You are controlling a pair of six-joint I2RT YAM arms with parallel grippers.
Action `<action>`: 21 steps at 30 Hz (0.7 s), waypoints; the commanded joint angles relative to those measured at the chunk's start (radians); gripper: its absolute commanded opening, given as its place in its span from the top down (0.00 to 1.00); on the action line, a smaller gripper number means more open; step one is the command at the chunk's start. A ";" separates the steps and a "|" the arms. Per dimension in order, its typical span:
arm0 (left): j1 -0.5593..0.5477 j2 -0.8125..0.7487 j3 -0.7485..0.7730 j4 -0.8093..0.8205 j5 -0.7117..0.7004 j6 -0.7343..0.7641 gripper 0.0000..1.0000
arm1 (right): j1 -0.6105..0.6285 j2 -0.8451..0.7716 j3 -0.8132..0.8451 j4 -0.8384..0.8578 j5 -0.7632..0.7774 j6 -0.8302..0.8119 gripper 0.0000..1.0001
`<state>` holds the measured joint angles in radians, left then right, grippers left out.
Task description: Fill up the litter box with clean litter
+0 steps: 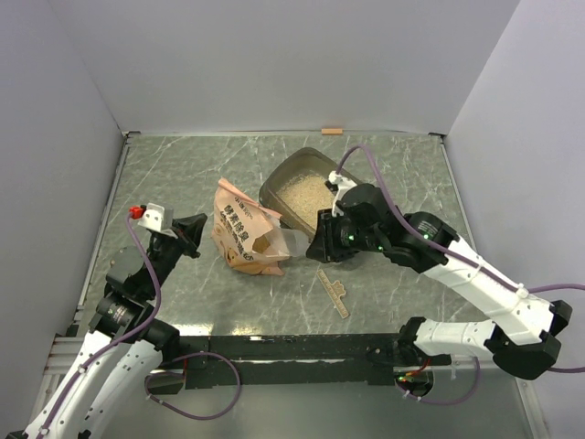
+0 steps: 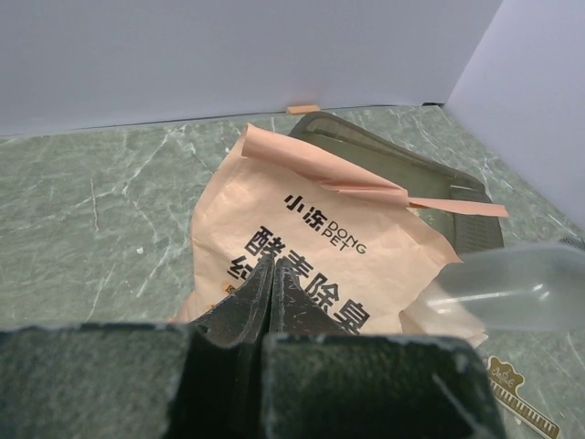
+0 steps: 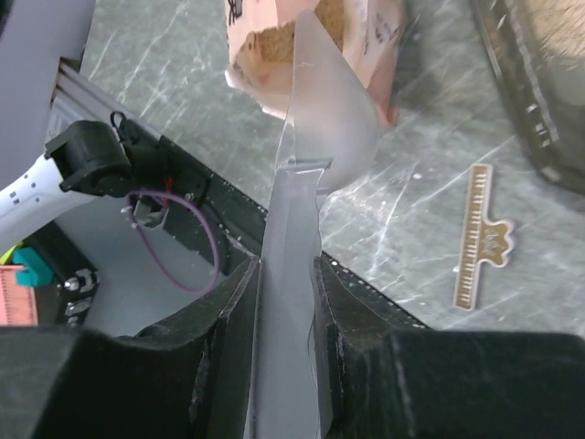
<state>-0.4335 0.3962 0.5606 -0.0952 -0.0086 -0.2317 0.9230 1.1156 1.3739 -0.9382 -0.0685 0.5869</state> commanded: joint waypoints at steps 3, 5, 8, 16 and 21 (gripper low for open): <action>-0.004 -0.014 0.035 0.000 -0.036 -0.021 0.99 | 0.000 0.027 -0.070 0.134 -0.053 0.080 1.00; -0.004 -0.014 0.035 0.002 -0.036 -0.024 0.99 | 0.000 0.046 -0.099 0.191 -0.063 0.108 1.00; -0.004 -0.011 0.036 -0.003 -0.034 -0.024 0.99 | -0.001 0.088 -0.127 0.271 -0.073 0.146 1.00; -0.004 -0.007 0.038 -0.003 -0.031 -0.024 0.99 | -0.045 0.249 -0.145 0.354 -0.106 0.258 1.00; -0.005 -0.008 0.038 -0.006 -0.039 -0.026 0.99 | -0.119 0.303 -0.199 0.403 -0.166 0.341 1.00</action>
<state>-0.4335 0.3943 0.5610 -0.0990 -0.0254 -0.2344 0.8589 1.3979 1.2190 -0.6048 -0.1894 0.8406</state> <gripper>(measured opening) 0.015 0.334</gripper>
